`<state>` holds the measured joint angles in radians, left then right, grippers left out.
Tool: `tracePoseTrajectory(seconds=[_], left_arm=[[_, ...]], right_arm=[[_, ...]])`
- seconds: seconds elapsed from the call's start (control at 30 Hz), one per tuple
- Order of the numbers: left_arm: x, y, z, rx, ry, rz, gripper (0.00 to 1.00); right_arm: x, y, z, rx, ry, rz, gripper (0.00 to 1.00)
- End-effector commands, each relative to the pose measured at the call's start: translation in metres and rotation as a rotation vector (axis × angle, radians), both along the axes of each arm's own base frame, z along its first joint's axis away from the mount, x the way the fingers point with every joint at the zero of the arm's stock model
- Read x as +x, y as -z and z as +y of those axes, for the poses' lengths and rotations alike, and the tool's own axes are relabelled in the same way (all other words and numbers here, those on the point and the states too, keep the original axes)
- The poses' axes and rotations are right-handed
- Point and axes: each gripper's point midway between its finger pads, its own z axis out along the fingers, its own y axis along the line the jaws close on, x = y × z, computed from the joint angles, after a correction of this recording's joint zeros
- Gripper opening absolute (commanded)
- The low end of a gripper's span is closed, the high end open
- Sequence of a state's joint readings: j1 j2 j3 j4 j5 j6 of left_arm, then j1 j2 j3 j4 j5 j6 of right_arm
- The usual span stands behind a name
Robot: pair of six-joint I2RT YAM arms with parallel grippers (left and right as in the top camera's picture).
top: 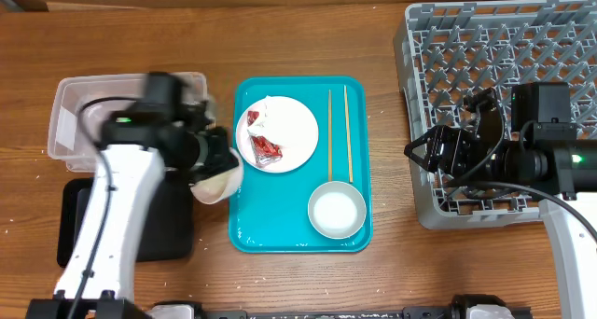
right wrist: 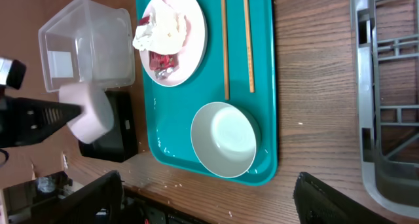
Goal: Sort waste into correct bins and load items into the dishwasher
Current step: 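Tip the pink bowl over the black tray to dump the rice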
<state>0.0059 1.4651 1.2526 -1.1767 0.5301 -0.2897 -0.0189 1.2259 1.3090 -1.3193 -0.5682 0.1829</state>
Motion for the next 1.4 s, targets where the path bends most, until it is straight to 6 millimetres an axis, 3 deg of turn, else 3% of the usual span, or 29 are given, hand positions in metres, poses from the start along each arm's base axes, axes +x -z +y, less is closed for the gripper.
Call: tracePoseTrajectory(seconds=[0.0, 0.17, 0.33, 0.5, 0.63, 0.7, 0.9, 0.97, 1.0, 1.03, 1.07, 1.17, 1.37], left_arm=[[-0.008, -0.024, -0.001, -0.381, 0.121, -0.12, 0.04], [-0.016, -0.009, 0.033, -0.498, 0.008, -0.143, 0.04], [-0.017, -0.017, 0.053, -0.63, -0.11, -0.236, 0.04], [-0.02, -0.006, 0.083, -0.606, -0.214, -0.254, 0.04], [-0.022, -0.002, 0.095, -0.627, -0.277, -0.23, 0.04], [-0.021, 0.013, 0.107, -0.562, -0.291, -0.207, 0.04], [-0.024, 0.013, 0.102, -0.683, -0.316, -0.159, 0.04], [-0.019, 0.013, 0.104, -0.673, -0.274, -0.241, 0.04], [-0.024, 0.015, 0.101, -0.699, -0.318, -0.153, 0.04], [-0.026, 0.005, 0.096, -0.722, -0.281, -0.209, 0.04], [-0.028, 0.004, 0.096, -0.698, -0.232, -0.256, 0.04], [-0.041, 0.003, 0.089, -0.713, -0.229, -0.17, 0.04], [-0.038, 0.007, 0.097, -0.683, -0.227, -0.217, 0.04]], right_arm=[[0.002, -0.012, 0.0, -0.008, -0.005, -0.048, 0.86], [0.002, -0.012, 0.0, -0.008, -0.005, -0.047, 0.86], [0.0, -0.011, 0.0, -0.008, -0.005, -0.039, 0.86], [-0.003, -0.01, 0.0, -0.008, -0.005, -0.025, 0.86], [-0.003, -0.01, 0.0, -0.008, -0.005, -0.024, 0.87], [-0.003, -0.01, 0.0, -0.008, -0.005, -0.024, 0.86], [-0.004, -0.009, 0.0, -0.007, -0.005, -0.02, 0.87], [-0.004, -0.009, 0.0, -0.007, -0.005, -0.017, 0.87], [-0.004, -0.009, 0.0, -0.007, -0.004, -0.016, 0.87], [-0.005, -0.009, 0.0, -0.006, -0.002, -0.01, 0.87], [-0.007, -0.008, 0.0, -0.006, -0.002, -0.003, 0.87], [-0.006, -0.008, 0.0, -0.006, -0.002, -0.004, 0.87], [-0.008, -0.008, 0.0, -0.005, -0.002, 0.003, 0.87]])
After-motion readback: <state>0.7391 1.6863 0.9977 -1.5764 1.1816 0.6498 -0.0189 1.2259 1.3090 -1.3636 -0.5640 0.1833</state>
